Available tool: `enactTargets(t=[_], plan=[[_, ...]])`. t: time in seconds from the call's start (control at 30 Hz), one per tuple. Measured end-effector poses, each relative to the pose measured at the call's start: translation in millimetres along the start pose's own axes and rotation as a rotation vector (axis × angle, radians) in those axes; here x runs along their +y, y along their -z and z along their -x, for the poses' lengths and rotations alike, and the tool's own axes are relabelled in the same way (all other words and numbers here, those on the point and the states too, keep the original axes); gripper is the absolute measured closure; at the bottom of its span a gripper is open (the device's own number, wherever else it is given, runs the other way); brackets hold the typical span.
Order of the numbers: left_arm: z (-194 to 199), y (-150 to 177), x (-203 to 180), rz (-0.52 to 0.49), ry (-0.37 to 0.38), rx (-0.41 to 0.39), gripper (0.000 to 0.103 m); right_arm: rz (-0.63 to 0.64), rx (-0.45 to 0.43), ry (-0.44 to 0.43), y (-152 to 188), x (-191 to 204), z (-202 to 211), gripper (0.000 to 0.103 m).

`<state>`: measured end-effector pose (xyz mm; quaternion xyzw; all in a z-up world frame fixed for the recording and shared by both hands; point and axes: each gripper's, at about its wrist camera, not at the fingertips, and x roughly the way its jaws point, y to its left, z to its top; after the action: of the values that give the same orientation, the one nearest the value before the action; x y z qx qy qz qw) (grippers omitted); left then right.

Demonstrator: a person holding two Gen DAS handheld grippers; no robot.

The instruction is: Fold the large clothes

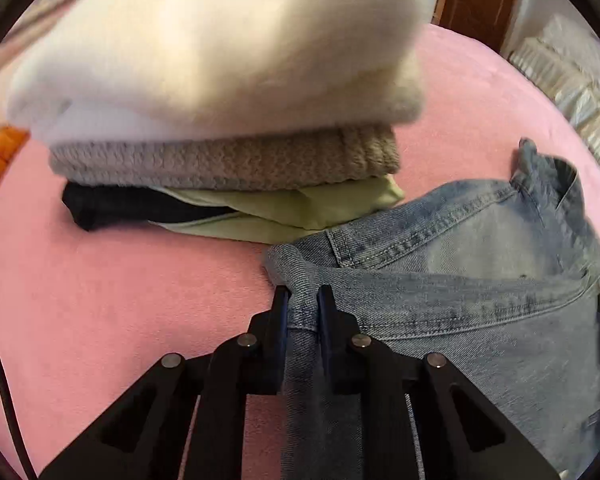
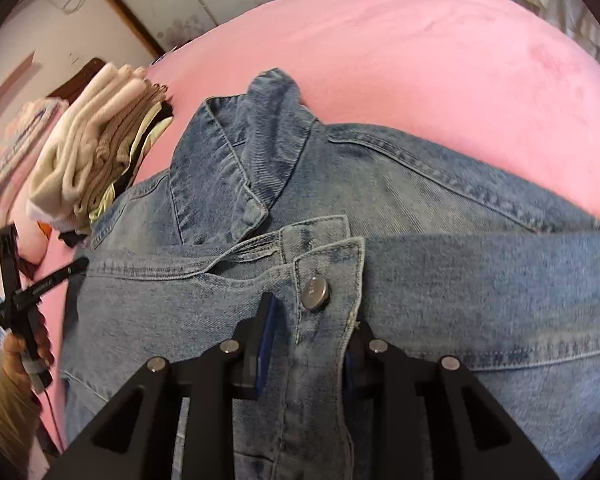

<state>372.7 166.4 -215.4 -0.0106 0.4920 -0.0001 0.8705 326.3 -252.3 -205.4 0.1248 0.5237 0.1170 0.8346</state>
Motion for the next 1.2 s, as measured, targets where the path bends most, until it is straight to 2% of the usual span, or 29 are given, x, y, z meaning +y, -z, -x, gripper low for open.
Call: enactTargets(t=[0.03, 0.1, 0.13, 0.2, 0.27, 0.33, 0.37, 0.47, 0.53, 0.6, 0.67, 0.7, 0.8, 0.9, 0.97, 1.03, 1.1, 1.13, 1.17, 1.2], plan=[[5.4, 1.8, -2.0, -0.008, -0.014, -0.031, 0.094, 0.030, -0.019, 0.022, 0.3, 4.5, 4.0, 0.093], [25.4, 7.2, -3.9, -0.012, -0.038, -0.131, 0.094, 0.027, -0.079, -0.004, 0.0, 6.8, 18.3, 0.094], [35.8, 10.4, -4.2, -0.010, -0.052, -0.183, 0.094, 0.025, -0.136, -0.029, -0.2, 8.7, 30.3, 0.094], [42.0, 13.8, -4.0, -0.013, -0.067, -0.224, 0.094, 0.028, -0.235, -0.043, -0.6, 11.4, 44.9, 0.094], [30.0, 15.4, -3.6, -0.025, -0.085, -0.195, 0.094, 0.020, -0.224, -0.005, -2.8, 10.5, 34.6, 0.093], [12.6, 16.0, -6.5, -0.043, -0.103, -0.143, 0.092, 0.007, -0.105, 0.069, -3.5, 8.2, 2.8, 0.091], [6.5, 15.5, -7.7, -0.048, -0.112, -0.125, 0.091, 0.009, -0.067, 0.103, -2.1, 8.7, -6.7, 0.083], [14.3, 15.4, -7.8, -0.064, -0.142, -0.106, 0.082, -0.016, -0.087, 0.133, -1.4, 10.9, 7.4, 0.075], [27.1, 16.7, -6.2, -0.058, -0.163, -0.083, 0.058, -0.011, -0.102, 0.167, 1.4, 14.9, 25.8, 0.074], [47.4, 20.5, -4.4, -0.045, -0.158, -0.088, 0.052, 0.013, -0.134, 0.198, 7.7, 22.4, 45.0, 0.074], [75.5, 28.2, -2.6, -0.005, -0.131, -0.107, 0.051, 0.053, -0.171, 0.224, 18.5, 35.7, 64.0, 0.074], [86.5, 32.6, -3.9, 0.017, -0.105, -0.109, 0.048, 0.068, -0.185, 0.219, 25.4, 46.7, 72.2, 0.074], [115.2, 52.3, -24.1, 0.092, 0.032, -0.106, 0.041, 0.111, -0.200, 0.127, 43.9, 87.5, 81.9, 0.074], [121.1, 69.7, -57.5, 0.120, 0.105, -0.092, 0.040, 0.150, -0.199, 0.026, 61.6, 134.0, 74.4, 0.074], [116.7, 79.2, -80.4, 0.115, 0.130, -0.099, 0.040, 0.153, -0.188, 0.005, 66.3, 152.5, 61.5, 0.074], [103.0, 90.1, -97.7, 0.098, 0.098, -0.095, 0.040, 0.145, -0.159, 0.013, 70.7, 158.5, 35.8, 0.074], [80.1, 99.3, -100.0, 0.076, 0.032, -0.062, 0.040, 0.138, -0.119, 0.061, 72.6, 148.2, 15.8, 0.074], [65.2, 106.5, -96.4, 0.059, -0.016, -0.029, 0.040, 0.132, -0.089, 0.118, 73.5, 134.7, 4.3, 0.074], [57.3, 111.7, -90.4, 0.046, -0.041, -0.023, 0.039, 0.126, -0.085, 0.141, 74.9, 122.0, 1.1, 0.080], [54.9, 116.0, -85.3, 0.036, -0.030, -0.034, 0.038, 0.111, -0.109, 0.171, 76.5, 100.0, 5.4, 0.081]])
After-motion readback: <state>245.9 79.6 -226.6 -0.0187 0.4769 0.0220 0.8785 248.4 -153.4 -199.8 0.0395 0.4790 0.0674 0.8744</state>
